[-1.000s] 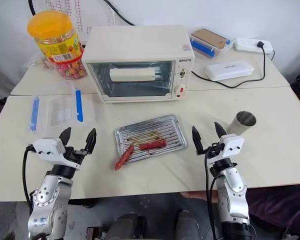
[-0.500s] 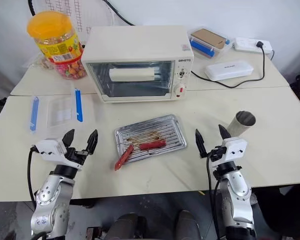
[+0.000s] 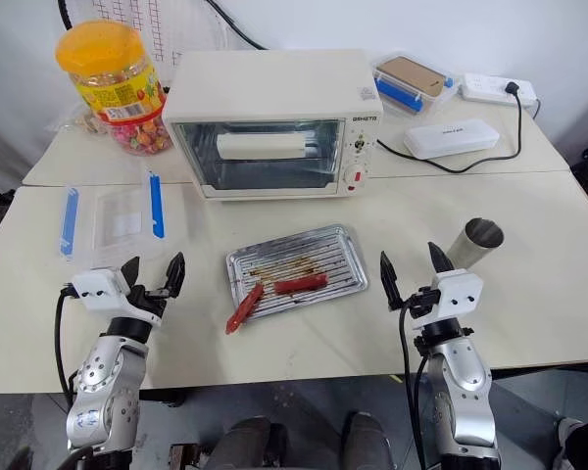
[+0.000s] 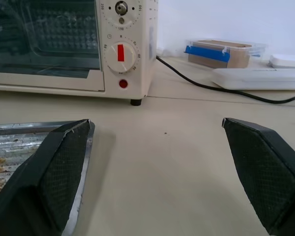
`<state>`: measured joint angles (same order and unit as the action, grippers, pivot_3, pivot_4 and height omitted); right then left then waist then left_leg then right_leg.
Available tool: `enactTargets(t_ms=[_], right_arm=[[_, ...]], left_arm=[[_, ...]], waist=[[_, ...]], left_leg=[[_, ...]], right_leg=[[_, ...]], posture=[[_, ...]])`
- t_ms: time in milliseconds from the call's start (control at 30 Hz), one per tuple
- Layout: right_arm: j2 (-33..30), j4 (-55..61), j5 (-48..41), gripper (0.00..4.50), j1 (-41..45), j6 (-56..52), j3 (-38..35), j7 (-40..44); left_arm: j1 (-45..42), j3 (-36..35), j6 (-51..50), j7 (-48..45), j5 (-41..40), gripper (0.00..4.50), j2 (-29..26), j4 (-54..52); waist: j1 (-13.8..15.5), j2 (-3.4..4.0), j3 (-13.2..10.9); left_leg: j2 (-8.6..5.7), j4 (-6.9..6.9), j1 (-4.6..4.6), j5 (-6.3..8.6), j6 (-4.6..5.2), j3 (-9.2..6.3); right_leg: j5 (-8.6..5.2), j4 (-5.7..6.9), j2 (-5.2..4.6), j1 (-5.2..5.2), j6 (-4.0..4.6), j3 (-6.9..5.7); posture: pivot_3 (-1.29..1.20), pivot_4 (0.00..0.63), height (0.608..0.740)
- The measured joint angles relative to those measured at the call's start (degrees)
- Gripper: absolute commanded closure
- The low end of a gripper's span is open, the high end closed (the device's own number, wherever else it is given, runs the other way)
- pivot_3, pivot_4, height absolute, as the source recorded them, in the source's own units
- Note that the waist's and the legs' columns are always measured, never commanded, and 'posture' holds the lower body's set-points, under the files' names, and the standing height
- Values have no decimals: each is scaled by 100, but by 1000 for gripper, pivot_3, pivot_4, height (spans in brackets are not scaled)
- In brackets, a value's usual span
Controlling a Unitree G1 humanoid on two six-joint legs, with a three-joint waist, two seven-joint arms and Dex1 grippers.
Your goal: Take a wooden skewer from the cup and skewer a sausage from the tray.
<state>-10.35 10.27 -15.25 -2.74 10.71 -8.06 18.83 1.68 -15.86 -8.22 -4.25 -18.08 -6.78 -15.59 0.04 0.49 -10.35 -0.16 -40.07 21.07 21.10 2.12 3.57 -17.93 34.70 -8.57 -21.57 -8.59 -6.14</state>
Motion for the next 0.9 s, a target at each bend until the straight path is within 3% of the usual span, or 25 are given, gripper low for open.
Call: enactTargets(t_ms=[900], right_arm=[[71, -150, -3, 0, 165, 52, -101, -2]], left_arm=[[16, -112, 3, -3, -1, 32, -68, -15]], waist=[[-3, 0, 0]], left_leg=[[1, 0, 0, 0, 0, -1]], right_leg=[[0, 0, 0, 0, 0, -1]], posture=[[0, 150, 740]])
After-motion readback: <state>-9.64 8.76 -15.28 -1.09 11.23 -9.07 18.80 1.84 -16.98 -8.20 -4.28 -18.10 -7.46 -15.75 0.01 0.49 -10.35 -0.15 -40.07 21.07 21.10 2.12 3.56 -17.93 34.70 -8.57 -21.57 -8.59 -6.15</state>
